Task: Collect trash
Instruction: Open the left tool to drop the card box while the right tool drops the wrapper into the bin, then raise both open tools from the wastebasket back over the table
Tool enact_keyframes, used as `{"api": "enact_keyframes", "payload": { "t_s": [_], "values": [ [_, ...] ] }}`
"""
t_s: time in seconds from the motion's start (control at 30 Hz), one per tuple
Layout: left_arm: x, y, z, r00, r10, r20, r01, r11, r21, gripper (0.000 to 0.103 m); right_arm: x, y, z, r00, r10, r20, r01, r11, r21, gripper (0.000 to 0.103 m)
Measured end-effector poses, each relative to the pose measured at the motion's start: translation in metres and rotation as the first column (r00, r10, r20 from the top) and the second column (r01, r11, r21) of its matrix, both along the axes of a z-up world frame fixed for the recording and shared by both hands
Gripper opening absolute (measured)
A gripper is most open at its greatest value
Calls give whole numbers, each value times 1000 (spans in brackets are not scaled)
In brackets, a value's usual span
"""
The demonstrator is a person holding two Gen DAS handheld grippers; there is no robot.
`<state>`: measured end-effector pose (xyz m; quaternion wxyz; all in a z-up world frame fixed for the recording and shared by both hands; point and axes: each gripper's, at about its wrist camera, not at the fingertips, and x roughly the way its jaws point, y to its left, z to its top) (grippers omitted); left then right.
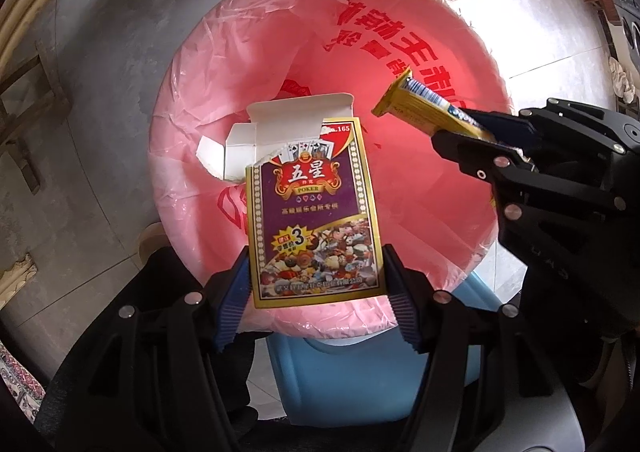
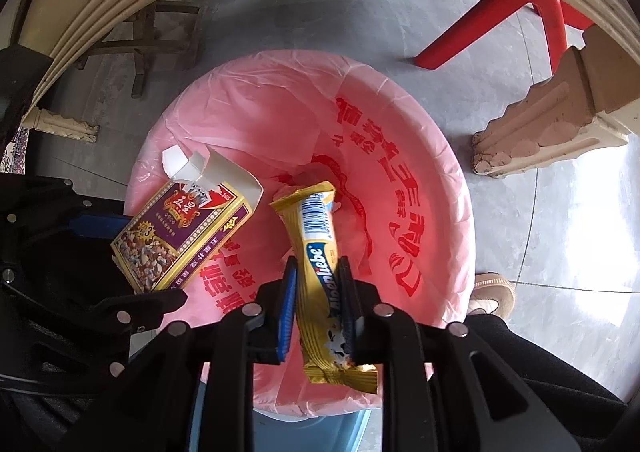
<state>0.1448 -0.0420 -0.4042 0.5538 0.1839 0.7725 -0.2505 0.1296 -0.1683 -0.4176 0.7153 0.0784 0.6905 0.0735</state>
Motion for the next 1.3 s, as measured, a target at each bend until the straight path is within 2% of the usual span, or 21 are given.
{"api": "enact_keyframes", "payload": {
  "t_s": [0.03,0.1,0.17,0.9,1.03,1.17,1.3],
  "values": [
    [1,-1,-1,1000,0,-3,0,1000,2,63,0,0,1,1000,0,6,0,1000,-1,31],
    [2,0,-4,1000,1,-2,-1,1000,11,71,1,0,4,1000,-2,18,2,1000,-5,49],
    [2,1,-3,1000,-3,8,3,1000,14,71,1,0,7,999,-5,34,6,1000,-16,57],
    [0,1,4,1000,-3,31,3,1000,2,71,0,-1,20,998,-23,51,21,999,27,57],
    [-3,6,25,999,8,51,-7,1000,-27,71,-5,4,46,995,3,96,-9,998,59,57],
    [-5,14,70,993,21,113,-11,997,-81,71,-10,7,82,987,33,157,-44,997,70,57],
    [-6,26,123,978,27,207,-3,994,-112,71,-12,10,133,966,87,244,-104,993,57,57]
  ]
}}
